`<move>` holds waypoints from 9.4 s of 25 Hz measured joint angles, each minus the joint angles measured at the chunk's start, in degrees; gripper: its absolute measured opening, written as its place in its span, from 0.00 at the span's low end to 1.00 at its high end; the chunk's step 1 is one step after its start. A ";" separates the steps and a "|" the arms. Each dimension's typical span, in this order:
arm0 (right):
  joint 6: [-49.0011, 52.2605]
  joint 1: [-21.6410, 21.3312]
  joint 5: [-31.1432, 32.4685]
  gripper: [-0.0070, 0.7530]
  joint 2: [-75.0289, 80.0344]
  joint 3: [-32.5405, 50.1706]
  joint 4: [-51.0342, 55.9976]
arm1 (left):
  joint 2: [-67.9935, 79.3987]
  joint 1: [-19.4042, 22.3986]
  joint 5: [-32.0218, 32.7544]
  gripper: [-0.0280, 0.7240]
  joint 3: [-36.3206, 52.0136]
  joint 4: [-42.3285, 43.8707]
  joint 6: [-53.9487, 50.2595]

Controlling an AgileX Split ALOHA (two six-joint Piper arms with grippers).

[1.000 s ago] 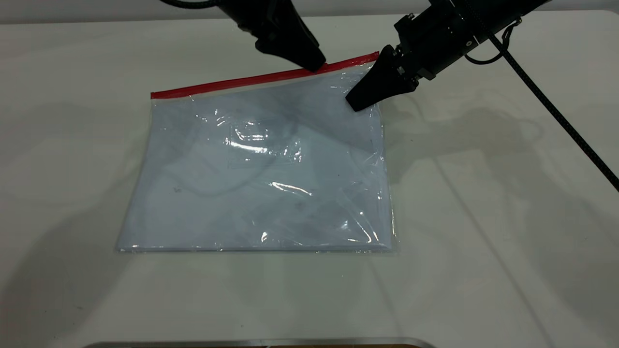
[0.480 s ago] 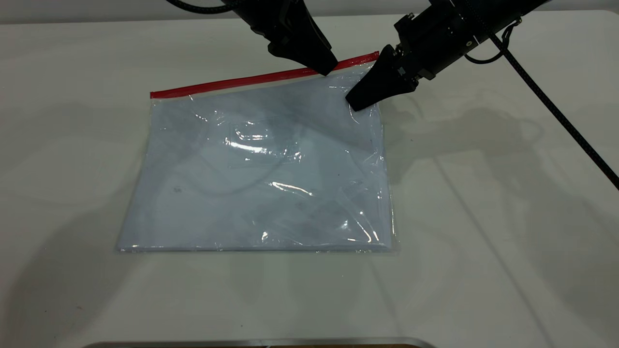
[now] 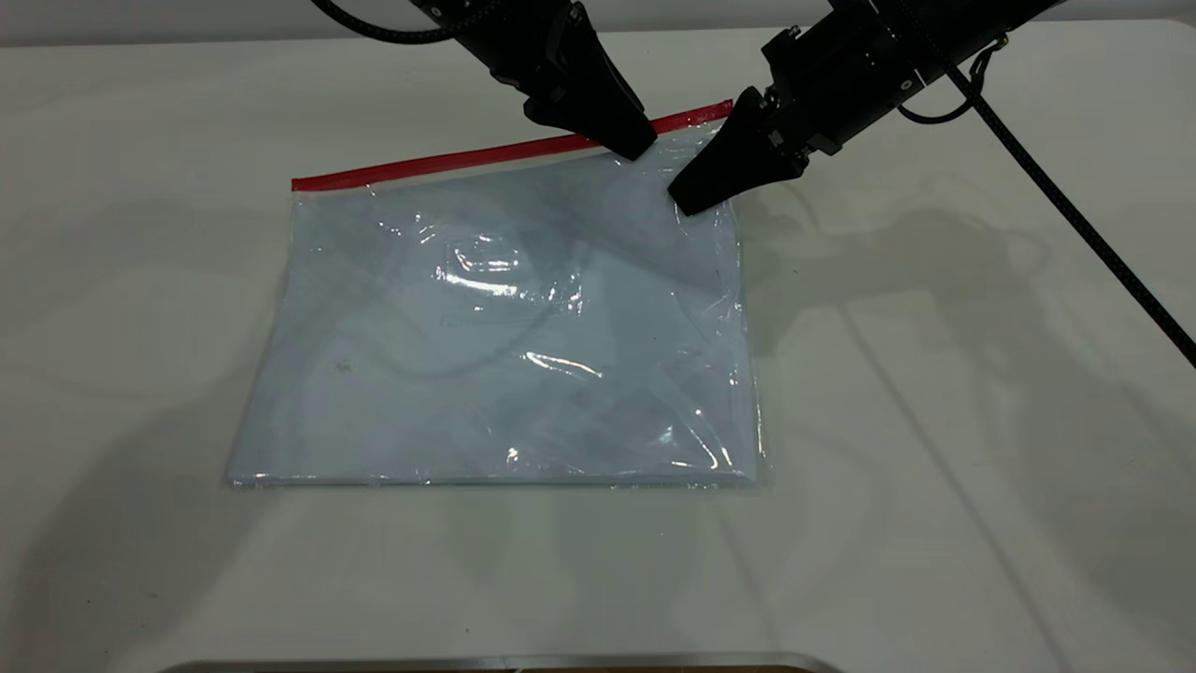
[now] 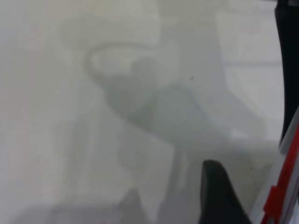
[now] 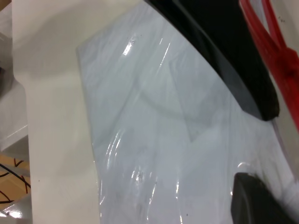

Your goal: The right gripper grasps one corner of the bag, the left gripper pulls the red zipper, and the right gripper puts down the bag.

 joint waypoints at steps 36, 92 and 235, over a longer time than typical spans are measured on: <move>6.44 -11.78 3.04 0.05 0.09 0.00 5.69 | -0.05 2.49 -2.19 0.11 -0.52 4.34 -5.41; 28.19 -15.40 -12.40 0.77 -25.86 0.00 -11.95 | -18.51 6.02 15.24 0.83 -4.09 53.61 -56.76; 82.33 -15.40 9.31 0.76 -143.34 63.01 -59.36 | -146.85 16.57 14.64 0.81 81.12 56.33 -88.05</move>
